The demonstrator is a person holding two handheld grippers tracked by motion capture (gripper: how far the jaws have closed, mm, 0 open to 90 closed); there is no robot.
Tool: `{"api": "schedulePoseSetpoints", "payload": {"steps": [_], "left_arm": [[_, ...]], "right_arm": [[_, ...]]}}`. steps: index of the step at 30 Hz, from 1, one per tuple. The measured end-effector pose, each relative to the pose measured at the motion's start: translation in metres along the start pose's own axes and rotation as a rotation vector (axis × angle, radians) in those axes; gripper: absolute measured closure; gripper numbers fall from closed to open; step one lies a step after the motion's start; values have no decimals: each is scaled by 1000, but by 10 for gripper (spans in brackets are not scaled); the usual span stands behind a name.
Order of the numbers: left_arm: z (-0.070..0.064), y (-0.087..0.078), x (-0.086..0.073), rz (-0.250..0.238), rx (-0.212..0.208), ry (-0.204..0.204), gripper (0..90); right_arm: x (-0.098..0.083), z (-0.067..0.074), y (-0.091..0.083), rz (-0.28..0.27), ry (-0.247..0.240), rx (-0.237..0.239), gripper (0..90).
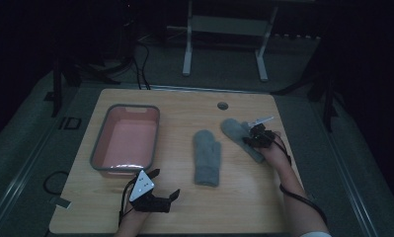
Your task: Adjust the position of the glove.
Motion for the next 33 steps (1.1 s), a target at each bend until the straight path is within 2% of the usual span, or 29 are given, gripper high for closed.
{"api": "schedulePoseSetpoints", "payload": {"steps": [1, 4, 7, 9, 12, 14, 16, 19, 21, 23, 26, 30, 33], "left_arm": [[0, 0, 0, 2, 1, 2, 6], [0, 1, 0, 1, -2, 2, 6], [0, 1, 0, 1, -3, 2, 6], [0, 1, 0, 1, -4, 1, 6], [1, 1, 0, -1, -4, -3, 6], [0, 0, 1, -2, -4, -4, 6], [0, 0, 0, -1, -4, -4, 6], [-1, 0, 1, -3, -6, -1, 6], [-1, 0, 1, -3, -6, 2, 6], [-1, 1, 1, -2, -5, -1, 6], [-1, 0, 1, -3, -4, 3, 6], [-2, 0, 2, -7, -8, 3, 6], [-2, -1, 2, -7, -9, 8, 7]], "right_arm": [[0, 0, 0, 0, 0, 0, 723], [-1, 3, 0, -30, 65, -38, 767], [2, 8, -5, -45, 102, -65, 784], [3, 10, -10, -64, 138, -73, 785], [3, 15, -22, -121, 188, -90, 784], [2, 19, -29, -139, 213, -131, 785], [0, 23, -35, -145, 244, -158, 784], [-6, 27, -45, -172, 329, -173, 784], [-12, 33, -52, -184, 363, -208, 783], [-18, 38, -58, -200, 394, -222, 783], [-29, 49, -68, -212, 419, -247, 783], [-38, 58, -76, -205, 422, -273, 782], [-46, 61, -79, -218, 458, -260, 777]]}}
Point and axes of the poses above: each handheld gripper's, and its own axes: y roughly forward along the jaws, x roughly out of its top, z roughly to its left, the point moved 3 cm from there along y, roughly forward along the jaws, and after that the axes turned 10 degrees about x, right-handed, at the moved point
